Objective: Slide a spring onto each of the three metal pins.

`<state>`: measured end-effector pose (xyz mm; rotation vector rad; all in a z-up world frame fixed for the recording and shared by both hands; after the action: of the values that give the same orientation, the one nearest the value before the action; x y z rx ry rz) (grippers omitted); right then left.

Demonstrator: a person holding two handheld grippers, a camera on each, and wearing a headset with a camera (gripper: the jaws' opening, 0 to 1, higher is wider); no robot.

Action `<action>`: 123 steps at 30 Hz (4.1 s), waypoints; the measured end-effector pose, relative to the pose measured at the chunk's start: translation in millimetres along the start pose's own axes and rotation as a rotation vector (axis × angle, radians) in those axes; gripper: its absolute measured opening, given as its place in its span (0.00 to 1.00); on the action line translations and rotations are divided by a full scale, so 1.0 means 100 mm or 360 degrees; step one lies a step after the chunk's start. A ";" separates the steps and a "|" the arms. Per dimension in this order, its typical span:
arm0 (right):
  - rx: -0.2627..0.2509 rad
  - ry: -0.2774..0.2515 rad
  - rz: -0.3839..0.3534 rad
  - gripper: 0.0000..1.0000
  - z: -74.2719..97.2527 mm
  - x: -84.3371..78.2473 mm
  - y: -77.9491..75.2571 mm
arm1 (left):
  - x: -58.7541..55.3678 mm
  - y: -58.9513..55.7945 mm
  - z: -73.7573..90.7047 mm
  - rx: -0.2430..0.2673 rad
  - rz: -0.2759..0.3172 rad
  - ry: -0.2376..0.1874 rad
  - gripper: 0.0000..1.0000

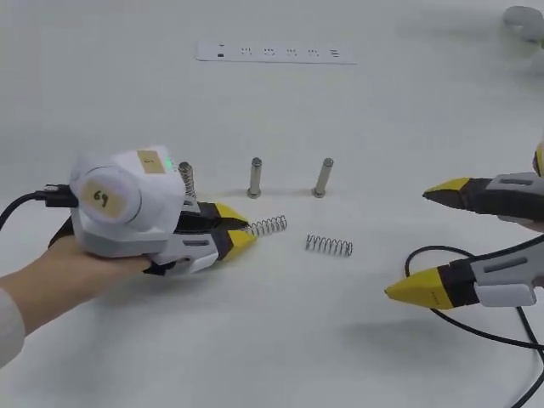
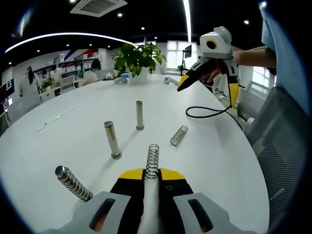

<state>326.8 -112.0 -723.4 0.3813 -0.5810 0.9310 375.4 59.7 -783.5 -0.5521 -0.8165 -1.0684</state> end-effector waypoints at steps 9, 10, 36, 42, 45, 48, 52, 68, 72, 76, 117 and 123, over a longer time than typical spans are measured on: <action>0.0012 -0.0002 0.0002 0.83 -0.02 0.01 0.02 | 0.01 0.01 0.00 -0.0015 0.0019 -0.0015 0.02; 0.0012 -0.0004 0.0001 0.83 -0.02 0.02 0.02 | 0.01 0.00 0.00 -0.0025 0.0027 -0.0021 0.02; 0.0032 -0.0033 0.0055 0.81 0.00 0.18 0.06 | 0.19 -0.09 0.24 -0.0044 0.0023 -0.0113 0.02; 0.0062 -0.0098 0.0050 0.78 0.01 0.29 0.12 | 0.25 -0.15 0.35 -0.0036 0.0045 -0.0166 0.02; 0.0081 -0.0132 0.0048 0.78 0.00 0.36 0.17 | 0.27 -0.20 0.41 -0.0032 0.0046 -0.0187 0.02; 0.0097 -0.0139 0.0061 0.78 -0.01 0.39 0.20 | 0.28 -0.24 0.46 -0.0028 0.0042 -0.0203 0.02; 0.0127 -0.0127 0.0108 0.75 -0.01 0.42 0.27 | 0.29 -0.29 0.53 -0.0030 0.0038 -0.0226 0.02; 0.0319 -0.0125 0.0258 0.58 -0.14 0.71 0.58 | 0.33 -0.46 0.76 -0.0044 -0.0003 -0.0253 0.02; 0.0360 -0.0102 0.0308 0.55 -0.19 0.74 0.65 | 0.35 -0.49 0.80 -0.0052 -0.0004 -0.0265 0.02; 0.0390 -0.0079 0.0365 0.50 -0.21 0.76 0.71 | 0.35 -0.54 0.82 -0.0064 -0.0016 -0.0265 0.02; 0.0581 0.0008 0.0551 0.16 -0.37 0.80 0.86 | 0.33 -0.67 0.85 -0.0187 -0.0019 -0.0242 0.02; 0.0586 0.0010 0.0557 0.13 -0.39 0.79 0.86 | 0.32 -0.67 0.84 -0.0190 -0.0019 -0.0236 0.02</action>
<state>303.4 6.4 -699.7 0.6182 -0.4767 1.3824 295.7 78.5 -707.0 -0.7348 -0.8899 -1.1017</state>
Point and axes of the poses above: the centre of the closed fingertips' face, and the gripper's own axes: z roughly backward along the fingers, y roughly to its left, x roughly out of its top, the point moved 3 cm from there along z, roughly backward along the fingers, and after that the axes turned 8 degrees about y, right-handed, at the moved point
